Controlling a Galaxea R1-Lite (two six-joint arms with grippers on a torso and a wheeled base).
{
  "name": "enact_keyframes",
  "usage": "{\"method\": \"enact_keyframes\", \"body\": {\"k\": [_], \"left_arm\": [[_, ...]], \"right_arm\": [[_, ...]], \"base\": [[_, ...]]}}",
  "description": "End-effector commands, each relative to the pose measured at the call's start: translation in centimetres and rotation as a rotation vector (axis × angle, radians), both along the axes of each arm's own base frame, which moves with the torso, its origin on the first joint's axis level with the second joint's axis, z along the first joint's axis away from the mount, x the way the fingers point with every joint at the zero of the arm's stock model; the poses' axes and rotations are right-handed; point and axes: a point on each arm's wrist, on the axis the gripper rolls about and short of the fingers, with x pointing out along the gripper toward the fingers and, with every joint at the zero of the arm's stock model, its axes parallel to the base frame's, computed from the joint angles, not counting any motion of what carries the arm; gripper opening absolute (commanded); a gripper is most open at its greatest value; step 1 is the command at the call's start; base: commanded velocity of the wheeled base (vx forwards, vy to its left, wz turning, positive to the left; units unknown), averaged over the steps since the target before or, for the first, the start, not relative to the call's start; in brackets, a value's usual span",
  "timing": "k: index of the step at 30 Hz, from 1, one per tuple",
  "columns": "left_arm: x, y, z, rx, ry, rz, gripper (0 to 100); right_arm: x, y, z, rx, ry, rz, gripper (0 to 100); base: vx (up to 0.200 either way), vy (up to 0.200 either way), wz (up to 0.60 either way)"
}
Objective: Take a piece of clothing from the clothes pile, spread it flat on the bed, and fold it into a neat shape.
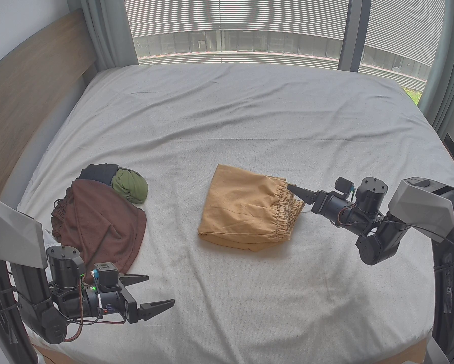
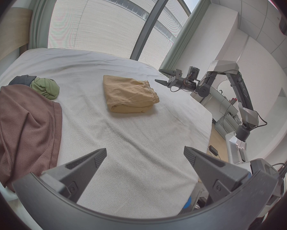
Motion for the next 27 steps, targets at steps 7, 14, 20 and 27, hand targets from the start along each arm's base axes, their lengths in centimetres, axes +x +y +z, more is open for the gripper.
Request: {"method": "enact_keyframes", "body": {"k": [7,14,20,27], "left_arm": [[-0.1,0.1,0.0,0.000,0.001,0.002,100],[-0.1,0.1,0.1,0.000,0.000,0.002,100],[-0.1,0.1,0.1,-0.001,-0.002,0.002,100],[-0.1,0.1,0.1,0.000,-0.003,0.001,100]], "right_arm": [[-1.9,5.5,2.6,0.016,-0.051,0.134,100],[-1.7,6.3,1.9,0.012,-0.036,0.151,100],[-1.4,6.4,1.6,0.010,-0.030,0.149,100],[-1.1,6.5,-0.1,0.000,0.004,0.149,100]], "base": [[0.000,0.000,0.00],[0.000,0.000,0.00],[0.000,0.000,0.00],[0.000,0.000,0.00]]}}
